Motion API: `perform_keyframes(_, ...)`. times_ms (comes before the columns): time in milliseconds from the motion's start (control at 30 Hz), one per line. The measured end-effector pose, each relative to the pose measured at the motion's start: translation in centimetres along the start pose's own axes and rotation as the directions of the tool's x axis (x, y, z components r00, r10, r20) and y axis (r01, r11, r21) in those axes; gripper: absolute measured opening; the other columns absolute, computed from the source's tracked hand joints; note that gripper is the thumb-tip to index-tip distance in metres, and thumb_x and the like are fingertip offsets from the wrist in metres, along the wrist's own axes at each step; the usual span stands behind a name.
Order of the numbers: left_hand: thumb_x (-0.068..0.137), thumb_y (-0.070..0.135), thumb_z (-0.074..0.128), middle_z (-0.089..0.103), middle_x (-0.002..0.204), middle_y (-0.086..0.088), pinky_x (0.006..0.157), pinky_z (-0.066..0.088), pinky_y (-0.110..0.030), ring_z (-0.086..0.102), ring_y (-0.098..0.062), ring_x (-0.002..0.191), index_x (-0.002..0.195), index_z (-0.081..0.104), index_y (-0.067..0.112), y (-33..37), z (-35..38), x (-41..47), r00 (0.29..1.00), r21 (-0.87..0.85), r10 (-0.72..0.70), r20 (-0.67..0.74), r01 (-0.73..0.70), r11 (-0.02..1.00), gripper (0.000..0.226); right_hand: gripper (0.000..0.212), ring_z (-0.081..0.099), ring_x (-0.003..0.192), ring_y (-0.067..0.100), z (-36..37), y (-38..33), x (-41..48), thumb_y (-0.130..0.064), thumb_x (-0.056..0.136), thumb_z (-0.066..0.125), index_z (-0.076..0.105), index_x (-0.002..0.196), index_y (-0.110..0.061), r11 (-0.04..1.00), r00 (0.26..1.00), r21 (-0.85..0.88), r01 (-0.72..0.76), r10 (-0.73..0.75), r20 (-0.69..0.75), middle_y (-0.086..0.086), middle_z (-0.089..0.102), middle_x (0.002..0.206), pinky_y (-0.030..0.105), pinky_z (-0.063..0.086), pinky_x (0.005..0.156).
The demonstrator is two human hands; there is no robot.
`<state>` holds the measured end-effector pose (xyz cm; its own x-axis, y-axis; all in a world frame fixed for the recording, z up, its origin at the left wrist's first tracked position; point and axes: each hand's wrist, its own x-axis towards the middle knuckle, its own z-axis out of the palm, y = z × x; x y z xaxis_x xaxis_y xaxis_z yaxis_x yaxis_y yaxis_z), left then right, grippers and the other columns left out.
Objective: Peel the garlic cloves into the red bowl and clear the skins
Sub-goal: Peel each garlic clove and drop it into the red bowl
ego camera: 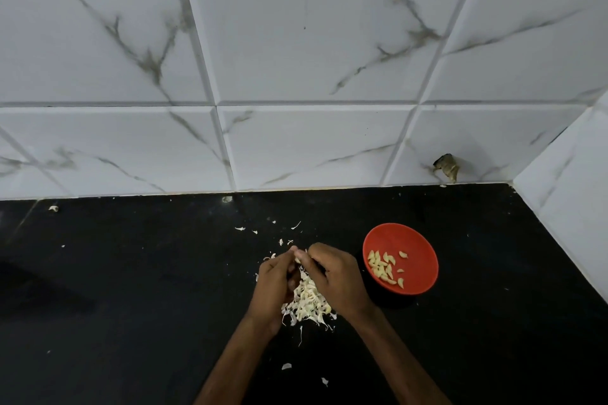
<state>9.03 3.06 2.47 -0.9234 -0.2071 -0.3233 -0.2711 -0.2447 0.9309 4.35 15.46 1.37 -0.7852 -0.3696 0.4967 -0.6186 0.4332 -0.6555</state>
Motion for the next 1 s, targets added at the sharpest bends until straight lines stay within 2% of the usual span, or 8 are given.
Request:
perform_keyframes(100,0.106,0.028,0.048,0.039,0.053,0.001,0.047,0.028,-0.018,0.032,-0.006,0.046,0.055,0.048,0.020,0.1,-0.1,0.1,0.991,0.093,0.126,0.046,-0.130,0.987,0.051,0.039,0.052,0.054,0.011,0.0,0.1,0.0,-0.032,0.103,0.057,0.049,0.067,-0.017,0.955,0.981,0.226,-0.191,0.193,0.017,-0.007,0.051,0.060,0.028,0.043,0.051)
perform_keyframes(267,0.105,0.028,0.049,0.060,0.066,0.004,0.060,0.041,-0.014,0.052,-0.003,0.059,0.073,0.062,0.010,-0.3,-0.6,0.8,0.955,0.144,0.276,0.109,-0.290,0.946,0.039,0.040,0.059,0.061,0.012,0.2,0.0,0.2,-0.030,0.104,0.057,0.061,0.064,-0.027,0.737,0.885,0.500,-0.455,0.434,0.166,-0.001,0.060,0.062,0.024,0.047,0.061)
perform_keyframes(433,0.102,0.028,0.055,0.064,0.068,0.010,0.056,0.040,-0.016,0.052,0.002,0.057,0.078,0.065,0.027,-1.3,-1.3,1.1,0.957,0.283,0.282,0.073,-0.291,0.914,0.026,0.037,0.062,0.063,0.007,-0.3,0.2,0.2,-0.032,0.101,0.060,0.062,0.069,-0.015,0.807,0.895,0.387,-0.447,0.412,0.174,-0.001,0.063,0.065,0.023,0.048,0.064)
perform_keyframes(533,0.102,0.029,0.058,0.068,0.068,0.009,0.052,0.037,-0.014,0.050,0.002,0.053,0.081,0.068,0.027,-1.3,-1.5,0.9,0.953,0.368,0.301,0.027,-0.290,0.884,0.023,0.037,0.064,0.062,0.017,-0.6,0.2,0.1,-0.038,0.101,0.059,0.063,0.072,-0.015,0.861,0.903,0.275,-0.427,0.391,0.179,0.003,0.065,0.068,0.038,0.052,0.059)
perform_keyframes(600,0.100,0.030,0.060,0.071,0.073,0.007,0.052,0.038,-0.014,0.052,0.002,0.054,0.083,0.069,0.026,-1.4,-1.4,0.9,0.948,0.415,0.317,-0.020,-0.281,0.865,0.020,0.039,0.059,0.060,0.020,-0.8,0.3,-0.1,-0.041,0.101,0.056,0.059,0.074,-0.013,0.918,0.922,0.139,-0.371,0.346,0.174,0.002,0.060,0.066,0.045,0.050,0.057)
perform_keyframes(667,0.098,0.029,0.063,0.071,0.075,0.009,0.053,0.039,-0.014,0.054,0.002,0.055,0.084,0.069,0.028,-1.4,-1.2,0.9,0.942,0.448,0.328,-0.067,-0.265,0.854,0.016,0.037,0.051,0.057,0.014,-0.8,0.3,-0.2,-0.039,0.102,0.055,0.055,0.075,-0.015,0.956,0.943,-0.019,-0.292,0.291,0.159,-0.005,0.053,0.064,0.041,0.046,0.054)
perform_keyframes(867,0.093,0.021,0.071,0.071,0.083,0.008,0.061,0.047,-0.015,0.066,-0.005,0.072,0.085,0.068,0.028,-1.4,-0.7,0.9,0.911,0.460,0.391,-0.133,-0.293,0.838,0.011,0.027,0.057,0.061,0.017,-0.5,-1.0,0.0,-0.029,0.104,0.056,0.062,0.083,-0.014,0.889,0.906,0.186,-0.419,0.396,0.148,0.001,0.062,0.070,0.043,0.047,0.059)
perform_keyframes(1000,0.094,0.018,0.069,0.068,0.079,0.001,0.057,0.048,-0.026,0.061,-0.014,0.064,0.085,0.069,0.019,-1.4,-0.6,0.9,0.933,0.314,0.302,-0.198,-0.231,0.921,0.009,0.024,0.050,0.059,0.000,0.1,-1.5,-0.1,-0.028,0.105,0.054,0.058,0.085,-0.015,0.954,0.954,-0.101,-0.283,0.290,0.072,-0.015,0.052,0.071,0.014,0.037,0.053)
